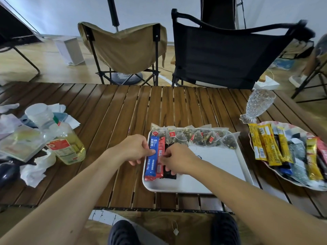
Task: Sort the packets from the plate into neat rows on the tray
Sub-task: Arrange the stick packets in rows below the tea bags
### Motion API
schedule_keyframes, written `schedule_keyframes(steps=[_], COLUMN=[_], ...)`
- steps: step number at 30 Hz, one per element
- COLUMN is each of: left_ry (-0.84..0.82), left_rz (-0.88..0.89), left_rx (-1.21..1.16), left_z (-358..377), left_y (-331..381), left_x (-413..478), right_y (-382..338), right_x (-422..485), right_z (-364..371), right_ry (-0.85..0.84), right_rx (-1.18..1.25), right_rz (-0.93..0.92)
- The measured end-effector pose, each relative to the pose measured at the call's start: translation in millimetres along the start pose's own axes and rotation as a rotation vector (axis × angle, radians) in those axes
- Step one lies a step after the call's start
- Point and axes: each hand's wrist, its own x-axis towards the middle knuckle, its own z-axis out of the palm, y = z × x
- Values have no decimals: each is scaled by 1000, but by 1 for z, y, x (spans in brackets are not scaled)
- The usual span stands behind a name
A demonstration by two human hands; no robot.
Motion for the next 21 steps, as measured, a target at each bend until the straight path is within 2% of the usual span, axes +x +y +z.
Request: schedule_keyframes(steps=[9, 18, 21], left_ry=[129, 238, 275], left_rz=[28, 163, 201], left_rx=[123, 229, 311], left_z=[0, 7, 14], left_y=[8, 44, 64], left_x=[-6, -6, -8], right_y=[35, 67, 80], right_x=[-12, -35, -48], right_z=[-25, -53, -74], right_ry=[-46, 7, 77], right_rx=[-78, -74, -115], right_rz=[53, 19, -16])
